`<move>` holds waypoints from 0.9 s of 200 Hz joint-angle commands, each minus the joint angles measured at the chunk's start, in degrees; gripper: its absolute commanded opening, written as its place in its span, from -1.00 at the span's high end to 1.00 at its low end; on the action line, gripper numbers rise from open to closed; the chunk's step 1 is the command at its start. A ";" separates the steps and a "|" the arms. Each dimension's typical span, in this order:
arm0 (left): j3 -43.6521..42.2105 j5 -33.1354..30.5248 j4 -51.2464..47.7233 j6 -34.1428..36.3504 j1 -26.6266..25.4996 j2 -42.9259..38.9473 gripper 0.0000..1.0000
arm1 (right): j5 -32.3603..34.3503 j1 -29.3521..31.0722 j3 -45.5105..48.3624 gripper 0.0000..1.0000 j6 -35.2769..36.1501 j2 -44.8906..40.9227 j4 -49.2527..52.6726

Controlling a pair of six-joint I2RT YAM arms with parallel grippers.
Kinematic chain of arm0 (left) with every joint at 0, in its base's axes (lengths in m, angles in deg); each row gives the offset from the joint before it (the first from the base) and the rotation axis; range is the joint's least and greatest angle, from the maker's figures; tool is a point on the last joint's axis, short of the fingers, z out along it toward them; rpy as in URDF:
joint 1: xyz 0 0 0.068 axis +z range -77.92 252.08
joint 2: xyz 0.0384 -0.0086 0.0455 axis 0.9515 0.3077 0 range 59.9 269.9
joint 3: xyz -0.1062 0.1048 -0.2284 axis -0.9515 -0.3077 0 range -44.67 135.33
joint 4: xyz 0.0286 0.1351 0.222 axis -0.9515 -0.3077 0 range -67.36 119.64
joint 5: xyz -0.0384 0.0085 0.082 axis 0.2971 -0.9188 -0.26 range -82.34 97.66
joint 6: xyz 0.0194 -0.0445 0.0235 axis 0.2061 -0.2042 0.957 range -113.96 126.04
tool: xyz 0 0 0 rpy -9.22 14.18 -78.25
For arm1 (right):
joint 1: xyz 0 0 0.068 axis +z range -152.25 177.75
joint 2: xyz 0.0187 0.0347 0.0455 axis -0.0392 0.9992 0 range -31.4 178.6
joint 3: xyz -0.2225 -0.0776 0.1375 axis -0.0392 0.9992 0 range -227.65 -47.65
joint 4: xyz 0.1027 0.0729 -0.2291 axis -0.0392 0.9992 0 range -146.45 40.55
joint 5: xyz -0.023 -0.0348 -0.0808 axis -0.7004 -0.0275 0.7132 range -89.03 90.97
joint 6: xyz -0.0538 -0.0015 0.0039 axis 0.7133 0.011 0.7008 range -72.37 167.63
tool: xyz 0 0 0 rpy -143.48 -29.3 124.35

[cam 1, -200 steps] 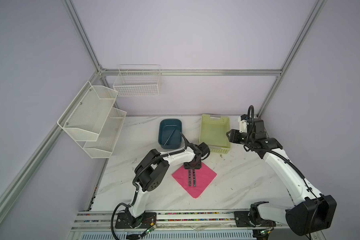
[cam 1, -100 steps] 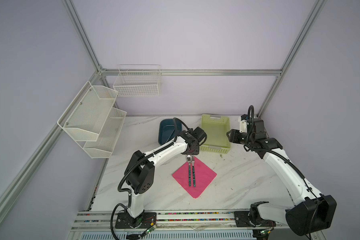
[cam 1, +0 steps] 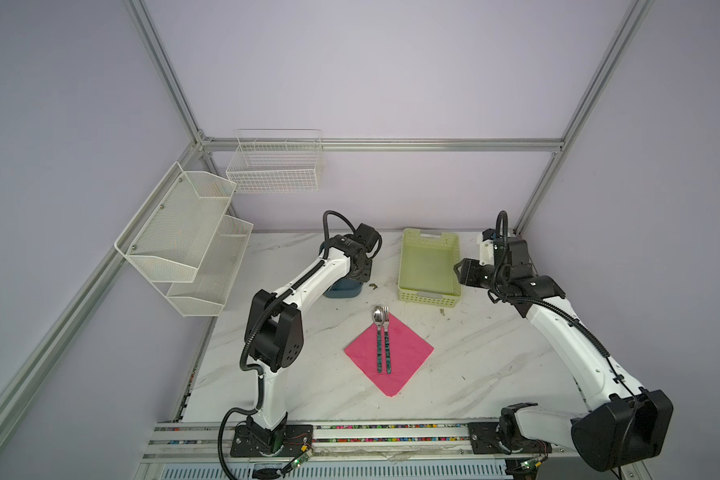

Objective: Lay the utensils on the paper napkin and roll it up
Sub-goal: 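Move the left gripper to the teal tub and grasp the knife handle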

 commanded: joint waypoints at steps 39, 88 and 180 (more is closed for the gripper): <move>11.64 -3.79 0.12 13.39 3.73 7.91 0.12 | 1.83 -0.17 -0.99 -0.10 0.06 1.07 1.06; 14.85 -6.20 0.35 16.31 6.17 14.27 0.16 | 2.92 -0.14 -1.27 -0.10 0.23 2.28 0.89; 15.77 -8.09 1.62 18.12 8.56 21.62 0.27 | 3.15 -0.15 -0.91 -0.10 0.58 4.74 -0.26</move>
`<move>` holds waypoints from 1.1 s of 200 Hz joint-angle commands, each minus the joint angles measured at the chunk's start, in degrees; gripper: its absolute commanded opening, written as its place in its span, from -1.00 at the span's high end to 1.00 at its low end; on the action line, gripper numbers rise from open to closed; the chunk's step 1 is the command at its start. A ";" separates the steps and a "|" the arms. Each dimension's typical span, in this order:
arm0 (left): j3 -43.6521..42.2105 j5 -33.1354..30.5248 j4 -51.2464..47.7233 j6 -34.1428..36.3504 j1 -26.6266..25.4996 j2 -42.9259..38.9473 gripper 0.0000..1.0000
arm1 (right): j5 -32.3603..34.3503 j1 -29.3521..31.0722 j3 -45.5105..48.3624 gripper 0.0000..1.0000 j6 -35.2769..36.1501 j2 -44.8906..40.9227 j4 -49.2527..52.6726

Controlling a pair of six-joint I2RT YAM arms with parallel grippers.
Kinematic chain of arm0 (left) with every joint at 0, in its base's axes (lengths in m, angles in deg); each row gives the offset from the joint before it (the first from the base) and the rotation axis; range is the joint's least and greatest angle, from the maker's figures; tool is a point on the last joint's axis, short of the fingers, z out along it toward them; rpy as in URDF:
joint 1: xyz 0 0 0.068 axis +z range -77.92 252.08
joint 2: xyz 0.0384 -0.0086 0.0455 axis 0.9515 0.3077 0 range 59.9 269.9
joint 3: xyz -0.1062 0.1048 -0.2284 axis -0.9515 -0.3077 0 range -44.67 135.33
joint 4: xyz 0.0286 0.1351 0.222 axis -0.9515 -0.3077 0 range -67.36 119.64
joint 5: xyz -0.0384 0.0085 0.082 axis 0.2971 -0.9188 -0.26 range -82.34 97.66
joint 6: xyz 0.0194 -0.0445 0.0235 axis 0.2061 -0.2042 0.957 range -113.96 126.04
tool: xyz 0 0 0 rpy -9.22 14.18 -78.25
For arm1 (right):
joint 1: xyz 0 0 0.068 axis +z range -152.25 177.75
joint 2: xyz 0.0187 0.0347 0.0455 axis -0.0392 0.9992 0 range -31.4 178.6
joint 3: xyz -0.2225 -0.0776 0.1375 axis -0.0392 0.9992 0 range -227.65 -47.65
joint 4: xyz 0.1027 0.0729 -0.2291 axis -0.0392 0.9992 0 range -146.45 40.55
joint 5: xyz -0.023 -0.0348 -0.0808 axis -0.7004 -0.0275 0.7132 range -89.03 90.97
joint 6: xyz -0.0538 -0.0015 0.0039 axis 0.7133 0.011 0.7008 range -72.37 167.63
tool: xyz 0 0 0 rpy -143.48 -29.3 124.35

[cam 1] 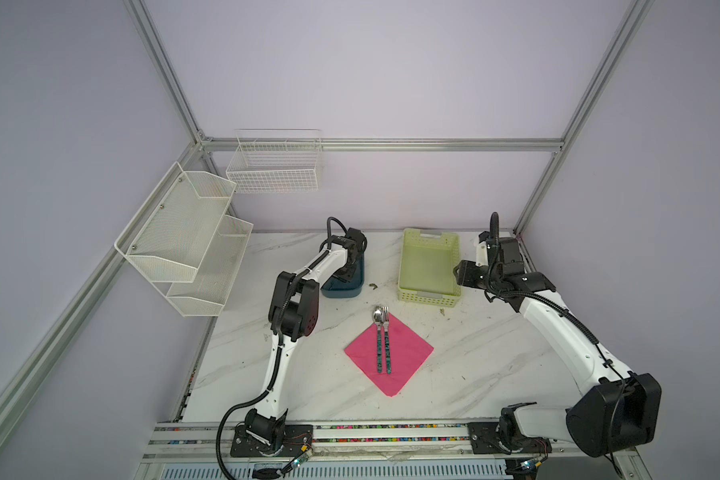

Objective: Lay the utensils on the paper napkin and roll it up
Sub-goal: 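Move the left gripper to the teal tub and grasp the knife handle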

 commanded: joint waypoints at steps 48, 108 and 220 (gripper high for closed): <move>4.07 -1.02 1.87 1.71 0.92 1.45 0.53 | 0.91 -0.22 -1.24 -0.09 0.34 0.49 -0.08; 4.22 -0.49 2.77 1.86 0.93 -0.65 0.76 | 1.27 -0.16 -2.25 -0.09 -0.23 -0.73 0.97; 1.65 8.89 3.62 -1.11 0.84 -16.21 0.90 | 0.35 -0.15 -5.66 -0.09 -1.48 -4.46 3.71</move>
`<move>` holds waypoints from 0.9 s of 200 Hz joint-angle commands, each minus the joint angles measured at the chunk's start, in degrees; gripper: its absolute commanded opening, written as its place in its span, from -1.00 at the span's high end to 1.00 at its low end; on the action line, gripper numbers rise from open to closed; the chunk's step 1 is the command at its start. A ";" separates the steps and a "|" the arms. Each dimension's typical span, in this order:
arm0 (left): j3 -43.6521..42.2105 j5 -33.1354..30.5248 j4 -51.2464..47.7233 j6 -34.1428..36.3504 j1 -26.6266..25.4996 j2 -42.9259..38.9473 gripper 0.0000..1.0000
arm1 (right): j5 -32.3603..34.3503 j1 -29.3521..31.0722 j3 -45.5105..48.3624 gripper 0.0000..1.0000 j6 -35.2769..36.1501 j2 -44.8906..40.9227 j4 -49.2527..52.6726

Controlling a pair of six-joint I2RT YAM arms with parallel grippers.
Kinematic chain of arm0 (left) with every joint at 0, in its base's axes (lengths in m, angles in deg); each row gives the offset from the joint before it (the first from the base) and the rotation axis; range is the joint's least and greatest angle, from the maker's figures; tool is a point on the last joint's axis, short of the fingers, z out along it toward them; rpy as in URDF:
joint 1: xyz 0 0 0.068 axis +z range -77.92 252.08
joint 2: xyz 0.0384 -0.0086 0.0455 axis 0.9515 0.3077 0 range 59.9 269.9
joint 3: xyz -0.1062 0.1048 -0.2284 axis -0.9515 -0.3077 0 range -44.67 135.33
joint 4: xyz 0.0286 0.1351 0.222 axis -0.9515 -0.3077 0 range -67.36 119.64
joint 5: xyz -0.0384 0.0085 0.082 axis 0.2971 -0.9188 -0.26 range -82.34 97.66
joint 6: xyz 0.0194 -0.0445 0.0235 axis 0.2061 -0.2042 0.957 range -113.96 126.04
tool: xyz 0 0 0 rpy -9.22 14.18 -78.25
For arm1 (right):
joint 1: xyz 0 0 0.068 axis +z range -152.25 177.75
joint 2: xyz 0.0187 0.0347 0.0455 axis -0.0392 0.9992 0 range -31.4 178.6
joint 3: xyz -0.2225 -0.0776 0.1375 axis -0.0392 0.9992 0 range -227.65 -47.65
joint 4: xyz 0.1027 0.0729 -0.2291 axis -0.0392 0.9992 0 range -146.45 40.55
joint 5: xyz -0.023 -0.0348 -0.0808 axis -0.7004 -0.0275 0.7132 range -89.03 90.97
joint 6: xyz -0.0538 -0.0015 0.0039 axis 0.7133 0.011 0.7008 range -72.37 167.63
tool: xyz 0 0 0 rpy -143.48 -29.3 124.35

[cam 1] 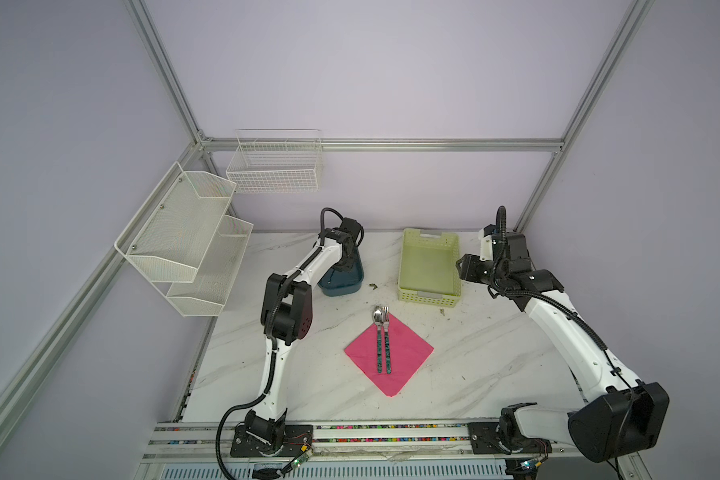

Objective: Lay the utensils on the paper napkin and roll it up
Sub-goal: 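Move the left gripper to the teal tub and grasp the knife handle, then lift the knife upright with the left gripper while the right gripper approaches it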

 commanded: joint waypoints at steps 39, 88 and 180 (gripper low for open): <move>-2.52 16.23 2.80 -5.18 0.17 -15.58 0.93 | -4.05 -0.14 -2.25 -0.05 -1.35 -4.12 1.60; -17.87 39.00 16.77 -9.97 -0.80 -29.43 1.00 | -19.24 -0.14 1.36 0.03 -6.46 -8.44 -6.89; -43.95 57.67 48.97 -29.68 -5.55 -46.96 1.00 | -36.88 1.50 7.61 0.16 -24.81 -12.76 -30.44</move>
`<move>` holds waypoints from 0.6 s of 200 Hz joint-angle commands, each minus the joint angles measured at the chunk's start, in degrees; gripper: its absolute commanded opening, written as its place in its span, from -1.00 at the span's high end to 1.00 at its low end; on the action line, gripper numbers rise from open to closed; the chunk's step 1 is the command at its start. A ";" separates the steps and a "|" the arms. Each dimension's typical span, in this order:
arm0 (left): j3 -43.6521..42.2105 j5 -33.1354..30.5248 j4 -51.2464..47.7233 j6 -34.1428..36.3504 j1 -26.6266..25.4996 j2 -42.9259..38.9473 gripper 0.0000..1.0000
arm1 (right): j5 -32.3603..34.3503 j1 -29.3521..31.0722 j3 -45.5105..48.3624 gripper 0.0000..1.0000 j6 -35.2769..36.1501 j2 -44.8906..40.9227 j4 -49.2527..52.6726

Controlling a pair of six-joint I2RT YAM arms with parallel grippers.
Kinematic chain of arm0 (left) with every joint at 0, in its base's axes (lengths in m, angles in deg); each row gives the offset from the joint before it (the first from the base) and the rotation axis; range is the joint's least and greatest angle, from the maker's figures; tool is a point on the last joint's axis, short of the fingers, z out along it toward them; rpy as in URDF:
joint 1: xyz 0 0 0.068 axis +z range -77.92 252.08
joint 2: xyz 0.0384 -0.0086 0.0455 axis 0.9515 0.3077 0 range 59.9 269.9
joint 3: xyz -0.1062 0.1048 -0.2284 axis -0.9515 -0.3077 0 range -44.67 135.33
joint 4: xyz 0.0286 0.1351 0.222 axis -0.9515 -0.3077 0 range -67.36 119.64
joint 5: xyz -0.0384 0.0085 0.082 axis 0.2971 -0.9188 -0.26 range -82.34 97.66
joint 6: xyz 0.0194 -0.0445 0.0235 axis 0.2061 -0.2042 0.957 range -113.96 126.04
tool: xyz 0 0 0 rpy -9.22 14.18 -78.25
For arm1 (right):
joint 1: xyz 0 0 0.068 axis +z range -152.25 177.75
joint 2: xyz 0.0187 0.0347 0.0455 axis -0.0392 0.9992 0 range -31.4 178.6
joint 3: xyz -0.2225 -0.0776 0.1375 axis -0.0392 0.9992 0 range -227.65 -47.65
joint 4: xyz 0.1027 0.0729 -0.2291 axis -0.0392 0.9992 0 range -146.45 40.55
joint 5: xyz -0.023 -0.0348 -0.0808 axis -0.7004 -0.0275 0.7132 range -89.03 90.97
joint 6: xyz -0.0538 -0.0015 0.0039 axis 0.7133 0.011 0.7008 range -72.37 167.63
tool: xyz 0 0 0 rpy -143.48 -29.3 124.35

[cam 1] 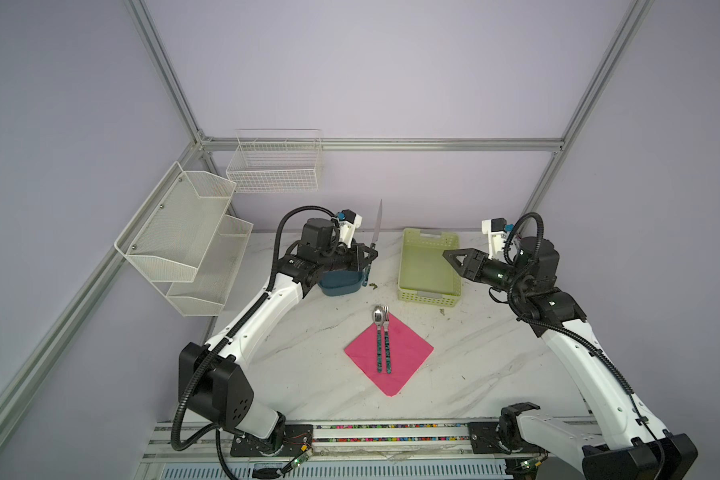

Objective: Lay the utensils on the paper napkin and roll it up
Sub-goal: 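Lift the knife upright with the left gripper while the right gripper approaches it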

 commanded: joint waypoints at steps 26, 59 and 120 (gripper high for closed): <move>-4.33 3.74 12.52 -2.35 -7.18 -6.27 1.00 | -5.84 2.78 0.63 0.17 -9.67 -0.80 -11.71; -3.28 -13.24 8.05 0.88 -13.34 -7.62 1.00 | -1.34 4.89 0.10 0.18 -10.69 -1.06 -8.69; -0.73 -25.55 8.22 -2.66 -17.24 -7.95 1.00 | 7.08 15.54 6.69 0.21 -13.01 -2.43 -11.95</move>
